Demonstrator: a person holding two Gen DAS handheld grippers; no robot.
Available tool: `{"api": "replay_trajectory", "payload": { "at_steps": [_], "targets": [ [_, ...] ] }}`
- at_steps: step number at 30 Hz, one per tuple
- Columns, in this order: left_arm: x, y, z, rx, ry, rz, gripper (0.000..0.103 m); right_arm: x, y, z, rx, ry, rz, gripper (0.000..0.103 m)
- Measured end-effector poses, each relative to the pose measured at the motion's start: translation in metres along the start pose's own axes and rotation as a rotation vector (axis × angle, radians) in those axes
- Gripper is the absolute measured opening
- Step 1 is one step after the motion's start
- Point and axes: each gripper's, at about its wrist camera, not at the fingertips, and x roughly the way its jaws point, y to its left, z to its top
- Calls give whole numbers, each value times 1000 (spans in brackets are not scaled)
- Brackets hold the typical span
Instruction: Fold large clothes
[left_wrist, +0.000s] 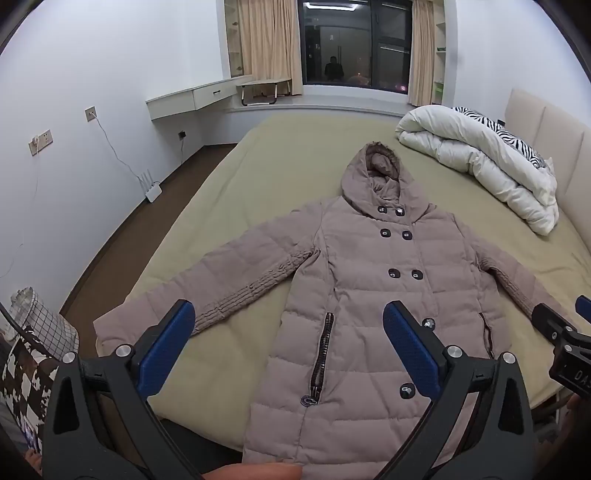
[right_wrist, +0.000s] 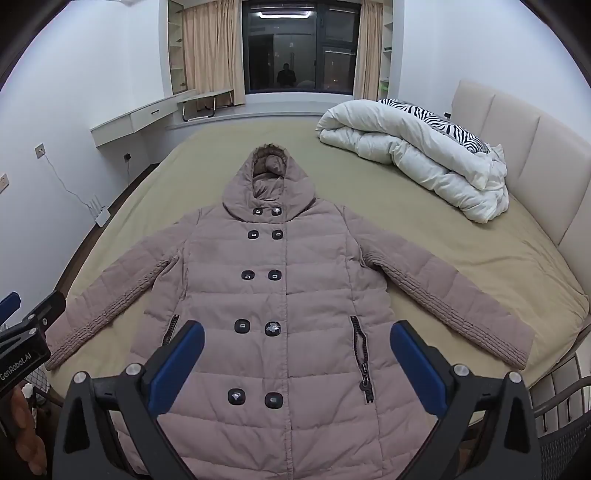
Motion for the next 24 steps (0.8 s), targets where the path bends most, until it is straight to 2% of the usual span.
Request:
{"api": "replay_trajectory", "payload": {
  "at_steps": [24],
  "targets": [
    [0,0,0,-2,9,-1,103,1,2,-1,-1,0,2,103]
  ]
}}
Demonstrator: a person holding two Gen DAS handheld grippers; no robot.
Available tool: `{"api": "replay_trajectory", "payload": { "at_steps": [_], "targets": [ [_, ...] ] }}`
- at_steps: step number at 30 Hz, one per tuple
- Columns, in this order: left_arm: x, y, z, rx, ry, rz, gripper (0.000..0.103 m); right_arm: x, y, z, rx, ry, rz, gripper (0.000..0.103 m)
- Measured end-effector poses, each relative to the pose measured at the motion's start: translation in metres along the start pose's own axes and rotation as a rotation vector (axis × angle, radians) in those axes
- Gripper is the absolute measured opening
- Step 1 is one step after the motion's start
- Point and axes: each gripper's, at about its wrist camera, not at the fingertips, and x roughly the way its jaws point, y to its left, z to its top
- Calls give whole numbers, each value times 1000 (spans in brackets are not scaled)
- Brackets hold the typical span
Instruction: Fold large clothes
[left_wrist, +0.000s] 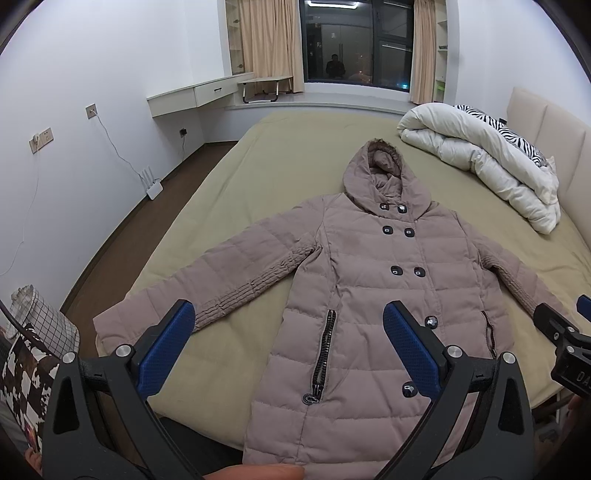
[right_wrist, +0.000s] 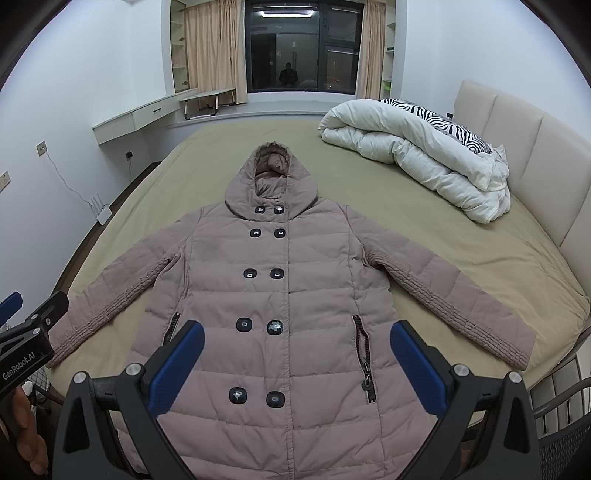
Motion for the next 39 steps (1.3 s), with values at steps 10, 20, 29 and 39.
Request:
{"api": "replay_trajectory", "payload": {
  "at_steps": [10,20,29,39],
  "targets": [
    [0,0,0,0,2,-2,103,0,0,-2,0,0,0,103],
    [2,5,-5,-1,5,-3,103,1,0,-2,0,1,0,103],
    [2,10,-12,0,6,-4,103,3,2,-4,0,2,0,103],
    [0,12,-13,1,8,-4,103,3,4,-6,0,3,0,103]
  ]
}}
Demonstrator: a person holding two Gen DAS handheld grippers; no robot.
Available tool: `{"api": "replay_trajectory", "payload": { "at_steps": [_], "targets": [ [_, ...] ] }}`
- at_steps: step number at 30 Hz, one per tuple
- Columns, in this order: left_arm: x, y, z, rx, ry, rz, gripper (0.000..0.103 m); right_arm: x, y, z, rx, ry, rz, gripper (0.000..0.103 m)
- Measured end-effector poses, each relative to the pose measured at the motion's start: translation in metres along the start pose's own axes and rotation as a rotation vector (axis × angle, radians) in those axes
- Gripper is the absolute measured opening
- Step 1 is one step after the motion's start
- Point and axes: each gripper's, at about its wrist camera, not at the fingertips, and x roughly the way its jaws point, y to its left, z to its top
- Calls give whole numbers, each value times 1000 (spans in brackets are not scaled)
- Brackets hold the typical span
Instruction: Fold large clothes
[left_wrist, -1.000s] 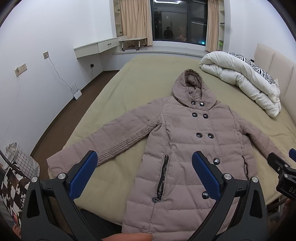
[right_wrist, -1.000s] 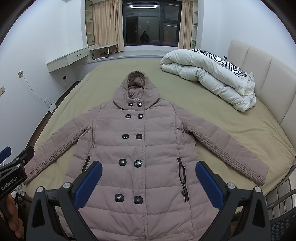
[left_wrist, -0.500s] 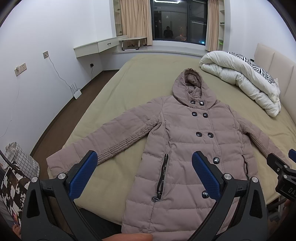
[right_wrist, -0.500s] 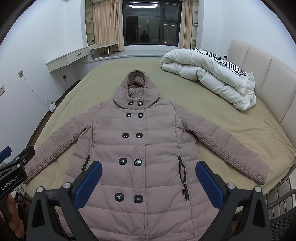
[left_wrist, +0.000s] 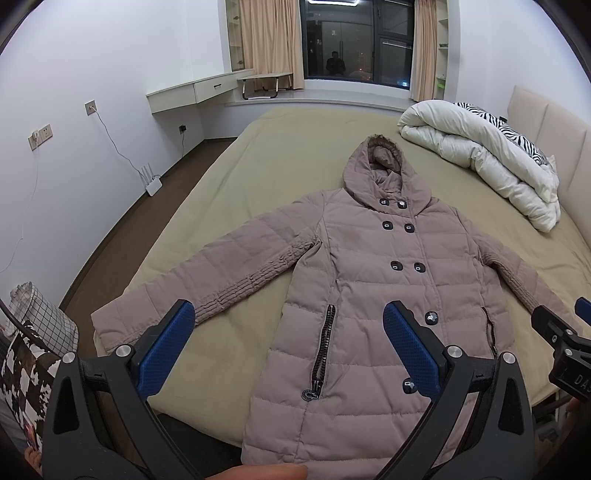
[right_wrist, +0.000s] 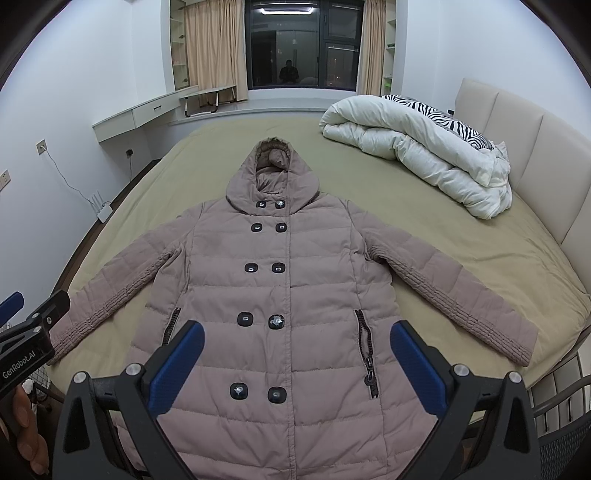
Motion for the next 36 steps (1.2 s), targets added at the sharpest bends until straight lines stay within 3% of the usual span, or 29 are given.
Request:
{"api": "replay_trajectory", "payload": {
  "at_steps": [22,27,30,34,36],
  "targets": [
    [-2,2,-16,3,1,5,103,3,3,-2,0,6,1,103],
    [13,-11,-30,-17,21,-10,103,7,5,-3,0,9,0,103],
    [17,-5,-23,-41,30,-2,103,8,4,-2,0,11,1,103],
    [25,14,-29,-68,43,-30,103,4,5,1,3,11,5,103],
    [40,40,-38,-162,93,-132,103,4,5,-1,17,8,21,103]
  ]
}}
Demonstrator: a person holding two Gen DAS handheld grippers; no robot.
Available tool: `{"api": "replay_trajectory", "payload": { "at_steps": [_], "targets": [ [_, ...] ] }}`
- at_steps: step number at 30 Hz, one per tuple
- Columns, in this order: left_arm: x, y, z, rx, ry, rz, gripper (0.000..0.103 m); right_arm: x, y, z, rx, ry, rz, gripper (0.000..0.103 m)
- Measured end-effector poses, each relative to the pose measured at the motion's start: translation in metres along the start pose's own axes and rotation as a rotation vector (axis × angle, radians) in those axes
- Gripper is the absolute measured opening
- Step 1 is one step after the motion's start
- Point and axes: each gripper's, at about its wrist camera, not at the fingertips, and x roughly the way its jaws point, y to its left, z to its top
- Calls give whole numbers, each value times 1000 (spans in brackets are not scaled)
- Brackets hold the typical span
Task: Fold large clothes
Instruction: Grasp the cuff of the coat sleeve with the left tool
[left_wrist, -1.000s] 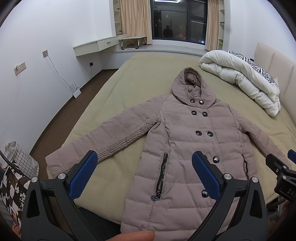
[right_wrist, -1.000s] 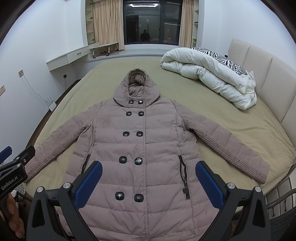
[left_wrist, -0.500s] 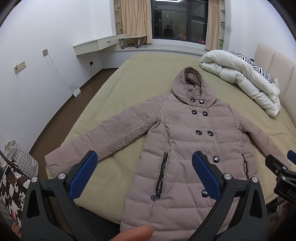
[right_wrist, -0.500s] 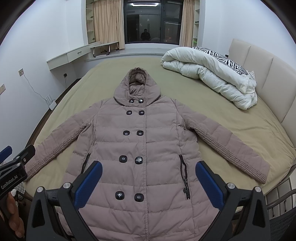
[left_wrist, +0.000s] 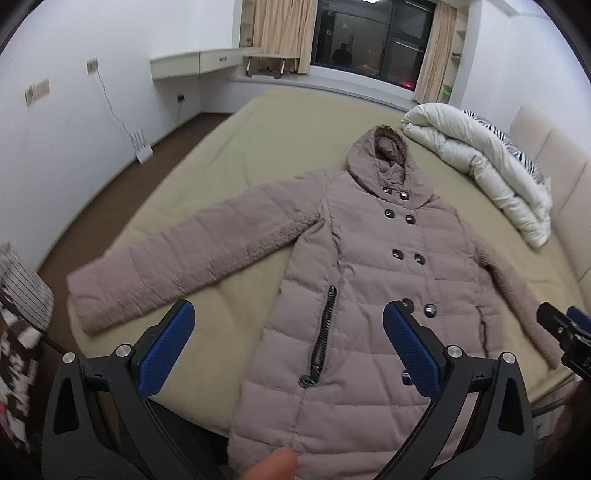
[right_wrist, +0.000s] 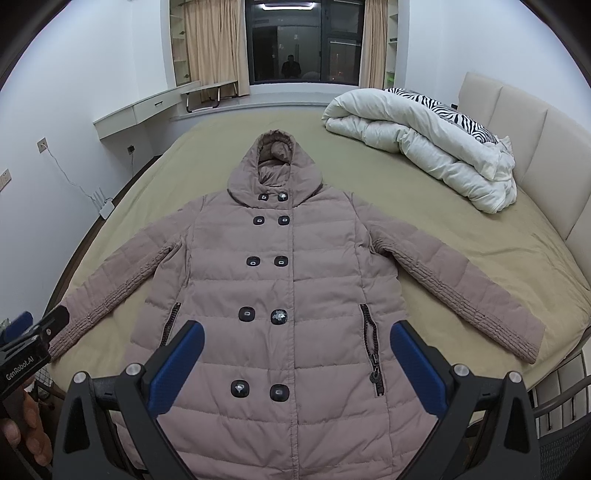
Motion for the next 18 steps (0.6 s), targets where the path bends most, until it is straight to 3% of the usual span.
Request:
{"api": "replay_trajectory", "payload": {
  "at_steps": [2,4,6,9,12,18],
  "targets": [
    [11,30,-5,-100,37,-68,103,11,-5,-6,17,-1,24,103],
    [18,69,-14,-224,10,-108,103,16,-8,-10,29,1,56,103],
    [19,106,-25,-315,-46,-57,103,20,-6,-11,42,5,93,103],
    [39,151,-30,-413,67,-23,103,28,-5,-8,64,12,154,103],
    [49,203,-42,-629,-10,-36,103,38,3,-9,81,29,212,103],
    [102,265,-58,-961,-52,-125,103,59,11,-10,126,76,310,103]
  ]
}}
